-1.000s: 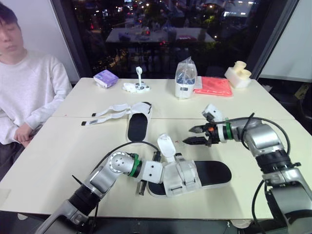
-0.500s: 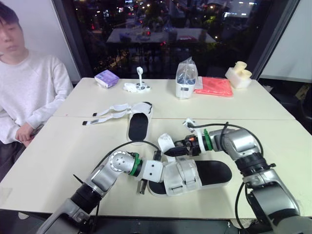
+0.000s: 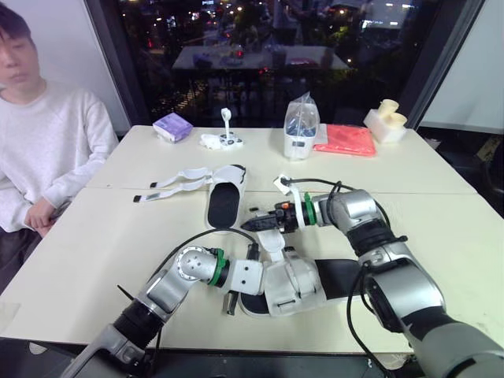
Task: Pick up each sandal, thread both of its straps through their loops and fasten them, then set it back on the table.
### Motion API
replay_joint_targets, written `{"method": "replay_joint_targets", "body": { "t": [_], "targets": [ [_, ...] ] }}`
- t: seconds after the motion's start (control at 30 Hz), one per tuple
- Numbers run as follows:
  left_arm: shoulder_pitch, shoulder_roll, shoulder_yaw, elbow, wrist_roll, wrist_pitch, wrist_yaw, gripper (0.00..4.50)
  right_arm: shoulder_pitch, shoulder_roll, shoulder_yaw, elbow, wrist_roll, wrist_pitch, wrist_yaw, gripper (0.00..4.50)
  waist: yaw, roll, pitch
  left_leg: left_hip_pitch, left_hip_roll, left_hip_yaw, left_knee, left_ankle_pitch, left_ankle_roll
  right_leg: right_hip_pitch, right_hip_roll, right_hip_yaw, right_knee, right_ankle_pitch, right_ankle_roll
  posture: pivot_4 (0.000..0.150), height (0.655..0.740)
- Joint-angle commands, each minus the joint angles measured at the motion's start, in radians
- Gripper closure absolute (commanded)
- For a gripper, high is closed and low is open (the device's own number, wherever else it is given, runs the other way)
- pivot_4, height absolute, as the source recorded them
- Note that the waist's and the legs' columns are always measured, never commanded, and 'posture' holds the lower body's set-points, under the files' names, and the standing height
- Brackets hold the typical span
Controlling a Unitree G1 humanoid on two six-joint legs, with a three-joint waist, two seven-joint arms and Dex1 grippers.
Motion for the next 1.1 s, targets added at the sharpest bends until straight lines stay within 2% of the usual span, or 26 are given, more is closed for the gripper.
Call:
{"method": "replay_joint_targets", "body": {
  "t": [0.03, 0.2, 0.37, 0.53, 0.7, 0.83, 0.93, 1.03, 1.1],
  "targets": [
    [0.055, 0.004, -0.075, 0.076, 0.073, 0.07, -0.003, 4.5, -0.051, -0.018, -0.037, 0.003, 0.004, -0.022, 0.022, 1.79, 0.0, 0.0, 0.0, 0.0, 0.0, 0.0, 0.0, 0.0, 0.0, 0.0, 0.0, 0.0, 0.0, 0.0, 0.0, 0.15, 0.74],
    [0.054, 0.001, -0.077, 0.08, 0.071, 0.066, -0.002, 4.5, -0.08, -0.033, -0.062, -0.007, 0.018, -0.007, 0.028, 4.38, 0.0, 0.0, 0.0, 0.0, 0.0, 0.0, 0.0, 0.0, 0.0, 0.0, 0.0, 0.0, 0.0, 0.0, 0.0, 0.15, 0.74],
    [0.05, -0.005, -0.08, 0.085, 0.071, 0.067, -0.005, 4.5, -0.074, -0.075, -0.078, -0.108, 0.045, 0.045, 0.051, 4.45, 0.001, 0.0, 0.0, 0.0, -0.001, 0.0, 0.0, 0.0, -0.001, 0.0, -0.001, 0.0, 0.0, 0.0, 0.0, 0.15, 0.74],
    [0.068, -0.006, -0.066, 0.079, 0.05, 0.084, -0.007, 4.5, 0.058, -0.196, -0.101, -0.485, 0.145, 0.207, 0.051, 4.45, 0.004, 0.0, 0.0, -0.001, -0.001, 0.0, 0.0, -0.001, -0.001, 0.0, -0.003, 0.0, -0.001, 0.0, 0.0, 0.15, 0.74],
    [0.1, -0.02, -0.032, 0.07, 0.003, 0.103, 0.009, 4.5, 0.275, -0.301, -0.217, -0.885, 0.276, 0.286, -0.011, 4.45, 0.01, 0.0, 0.0, -0.001, -0.001, -0.001, 0.0, -0.003, -0.001, 0.0, -0.005, 0.0, -0.002, 0.0, 0.0, 0.15, 0.74],
    [0.114, -0.024, -0.016, 0.072, -0.014, 0.107, 0.014, 4.5, 0.455, -0.386, -0.259, -1.113, 0.341, 0.249, -0.01, 4.45, 0.017, 0.0, 0.0, -0.002, -0.001, 0.0, -0.001, -0.003, -0.001, -0.001, -0.005, 0.0, -0.002, 0.0, 0.0, 0.15, 0.74],
    [0.118, -0.021, -0.014, 0.066, -0.023, 0.113, 0.011, 4.5, 0.556, -0.427, -0.269, -1.215, 0.372, 0.207, -0.008, 4.45, 0.024, -0.001, 0.001, -0.002, -0.001, 0.0, -0.001, -0.003, 0.0, -0.002, -0.004, 0.0, -0.003, 0.0, 0.001, 0.15, 0.74],
    [0.116, -0.013, -0.015, 0.065, -0.025, 0.107, 0.004, 4.5, 0.641, -0.464, -0.24, -1.289, 0.358, 0.129, -0.005, 4.45, 0.025, -0.001, 0.001, -0.002, 0.0, 0.0, -0.001, -0.003, 0.0, -0.002, -0.004, 0.0, -0.003, 0.0, 0.001, 0.15, 0.74],
    [0.107, -0.006, -0.02, 0.07, -0.018, 0.093, -0.002, 4.5, 0.715, -0.512, -0.161, -1.344, 0.278, 0.018, 0.011, 4.45, 0.025, -0.001, 0.001, -0.002, 0.0, 0.0, -0.001, -0.003, 0.0, -0.002, -0.004, 0.0, -0.003, 0.0, 0.001, 0.15, 0.74]
  ]
}}
